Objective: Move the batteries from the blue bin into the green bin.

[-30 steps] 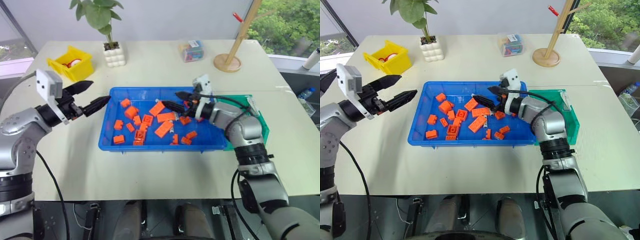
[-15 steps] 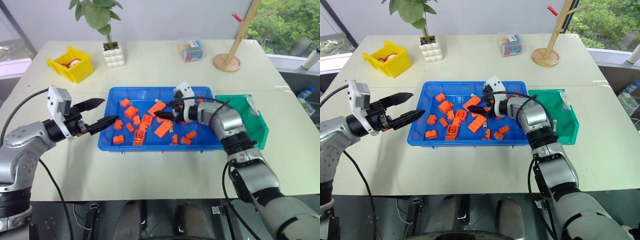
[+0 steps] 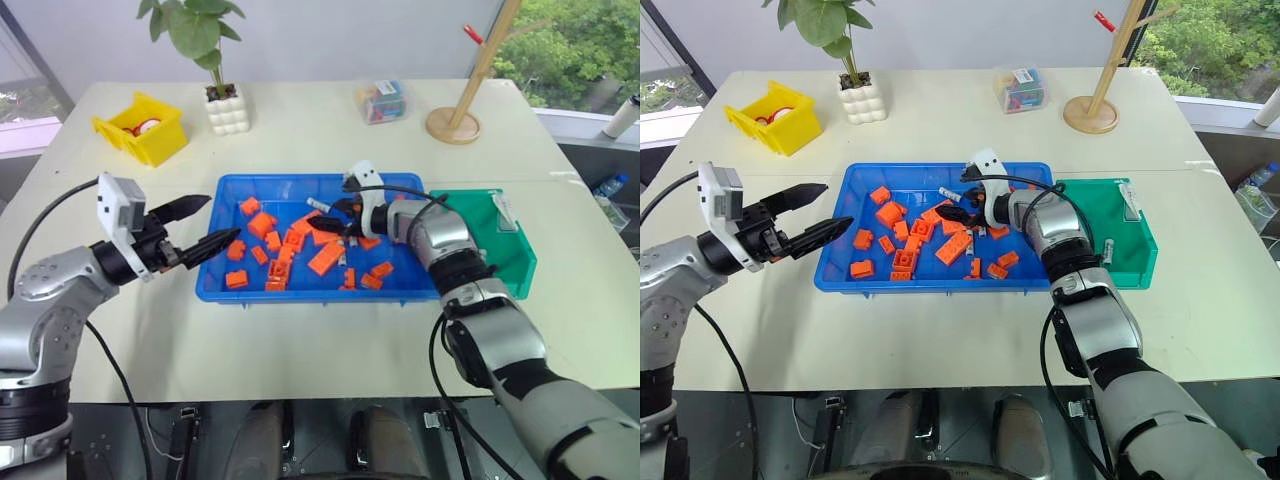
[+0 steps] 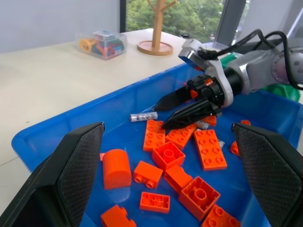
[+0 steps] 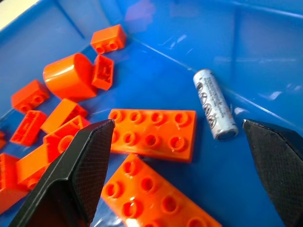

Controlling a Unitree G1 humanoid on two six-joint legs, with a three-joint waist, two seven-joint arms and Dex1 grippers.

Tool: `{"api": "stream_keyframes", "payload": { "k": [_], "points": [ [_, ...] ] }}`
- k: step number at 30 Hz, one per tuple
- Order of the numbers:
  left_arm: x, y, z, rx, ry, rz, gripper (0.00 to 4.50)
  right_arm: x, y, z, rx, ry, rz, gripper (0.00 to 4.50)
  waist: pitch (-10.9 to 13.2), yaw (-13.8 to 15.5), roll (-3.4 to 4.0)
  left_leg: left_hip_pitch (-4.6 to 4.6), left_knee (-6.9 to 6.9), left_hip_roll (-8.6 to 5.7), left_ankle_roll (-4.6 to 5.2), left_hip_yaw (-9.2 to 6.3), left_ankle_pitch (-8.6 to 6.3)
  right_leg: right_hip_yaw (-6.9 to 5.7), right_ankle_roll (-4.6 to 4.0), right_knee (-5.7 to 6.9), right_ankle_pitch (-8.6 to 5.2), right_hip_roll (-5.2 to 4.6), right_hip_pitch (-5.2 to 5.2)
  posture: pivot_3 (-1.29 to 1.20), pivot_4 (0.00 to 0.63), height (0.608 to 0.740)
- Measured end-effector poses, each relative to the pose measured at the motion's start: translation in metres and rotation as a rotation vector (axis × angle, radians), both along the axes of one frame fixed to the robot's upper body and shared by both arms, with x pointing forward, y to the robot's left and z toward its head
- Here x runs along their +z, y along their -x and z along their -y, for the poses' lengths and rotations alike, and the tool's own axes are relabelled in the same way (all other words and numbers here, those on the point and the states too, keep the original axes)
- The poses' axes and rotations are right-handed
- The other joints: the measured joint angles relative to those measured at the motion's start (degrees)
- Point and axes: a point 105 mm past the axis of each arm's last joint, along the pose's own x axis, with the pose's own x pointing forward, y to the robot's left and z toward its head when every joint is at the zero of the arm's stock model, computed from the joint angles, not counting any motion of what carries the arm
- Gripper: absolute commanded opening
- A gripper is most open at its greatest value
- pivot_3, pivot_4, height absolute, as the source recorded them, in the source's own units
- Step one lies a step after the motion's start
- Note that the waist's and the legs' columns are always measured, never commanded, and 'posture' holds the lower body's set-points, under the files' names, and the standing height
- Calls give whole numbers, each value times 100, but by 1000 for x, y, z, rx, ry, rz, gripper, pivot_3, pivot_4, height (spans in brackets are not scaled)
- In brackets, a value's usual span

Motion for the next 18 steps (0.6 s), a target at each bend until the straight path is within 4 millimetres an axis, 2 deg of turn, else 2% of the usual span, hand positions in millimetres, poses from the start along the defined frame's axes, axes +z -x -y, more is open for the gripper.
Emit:
{"api": "stream_keyframes", "payload": {
  "k": [5,9,13,16,18],
  "points": [
    [-4,3,1,3,-2,-5,4500,8,-6,-4,-16,5,48,4432,0,-10,0,0,-1,1,-1,-1,0,0,0,0,0,1,0,0,150,739],
    [-4,3,2,14,2,8,4500,4,-12,-15,-64,-33,10,4432,0,-14,0,0,-2,1,-2,0,1,0,0,0,0,1,-1,0,150,739],
    [-4,3,3,28,9,12,4500,-4,-13,-20,-68,13,10,4432,1,-7,1,0,-1,1,-2,-1,1,0,0,0,0,1,0,0,150,739],
    [-3,3,3,36,13,16,4500,-5,-15,-24,-72,36,15,3573,0,-17,1,0,-2,1,-3,-1,1,1,0,0,0,2,-1,0,150,739],
    [-3,3,3,42,22,21,4500,-6,-16,-24,-79,55,21,2650,0,-18,1,0,-3,1,-3,-1,1,1,0,0,0,2,-1,0,150,739]
  ]
}}
